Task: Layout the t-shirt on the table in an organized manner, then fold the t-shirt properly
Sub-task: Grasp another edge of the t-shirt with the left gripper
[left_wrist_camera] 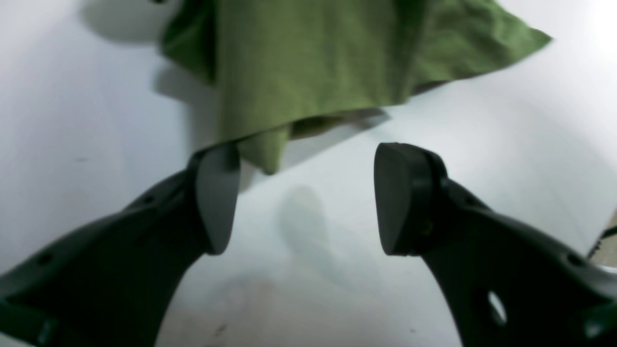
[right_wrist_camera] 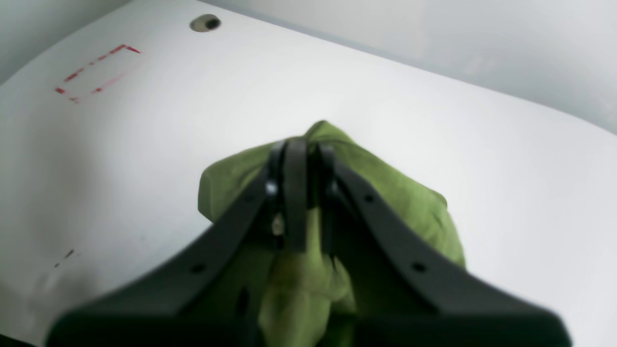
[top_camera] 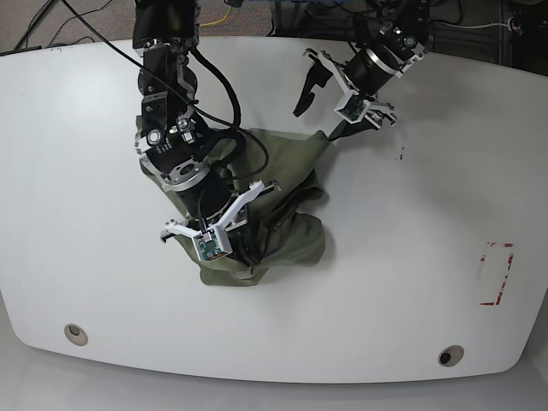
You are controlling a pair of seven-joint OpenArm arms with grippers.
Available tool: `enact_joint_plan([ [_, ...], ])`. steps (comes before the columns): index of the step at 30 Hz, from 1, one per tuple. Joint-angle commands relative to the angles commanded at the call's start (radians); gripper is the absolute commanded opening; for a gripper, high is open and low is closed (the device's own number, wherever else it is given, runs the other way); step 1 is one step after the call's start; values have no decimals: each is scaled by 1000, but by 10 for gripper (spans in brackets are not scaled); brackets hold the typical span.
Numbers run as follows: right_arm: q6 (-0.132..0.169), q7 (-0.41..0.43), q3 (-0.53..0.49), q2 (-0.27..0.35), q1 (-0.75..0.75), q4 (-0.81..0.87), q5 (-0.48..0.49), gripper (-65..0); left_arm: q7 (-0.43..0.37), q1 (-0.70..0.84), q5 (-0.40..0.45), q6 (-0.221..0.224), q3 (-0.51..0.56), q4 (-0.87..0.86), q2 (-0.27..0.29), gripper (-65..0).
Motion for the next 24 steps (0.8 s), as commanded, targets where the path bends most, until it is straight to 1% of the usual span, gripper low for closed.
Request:
enact_joint_plan([
  [3, 0, 0, 2, 0, -3, 0, 0, -650, 0, 20, 0, 0, -15, 21, 0, -239],
  [9, 0, 0, 2, 0, -5, 0, 0, -650, 0, 14, 2, 0, -20, 0, 2, -239],
  [18, 0, 0, 2, 0, -6, 0, 2, -650, 0, -98, 2, 0, -17, -97, 9, -240],
  [20, 0, 0, 2, 0, -6, 0, 2, -650, 2, -114, 2, 0, -18, -117, 32, -239],
  [22, 0, 0, 2, 0, -6, 0, 2, -650, 3, -137, 2, 0, -18, -140, 41, -239],
  [24, 0, 0, 2, 0, -6, 0, 2, -650, 21, -167, 2, 0, -18, -166, 46, -239],
])
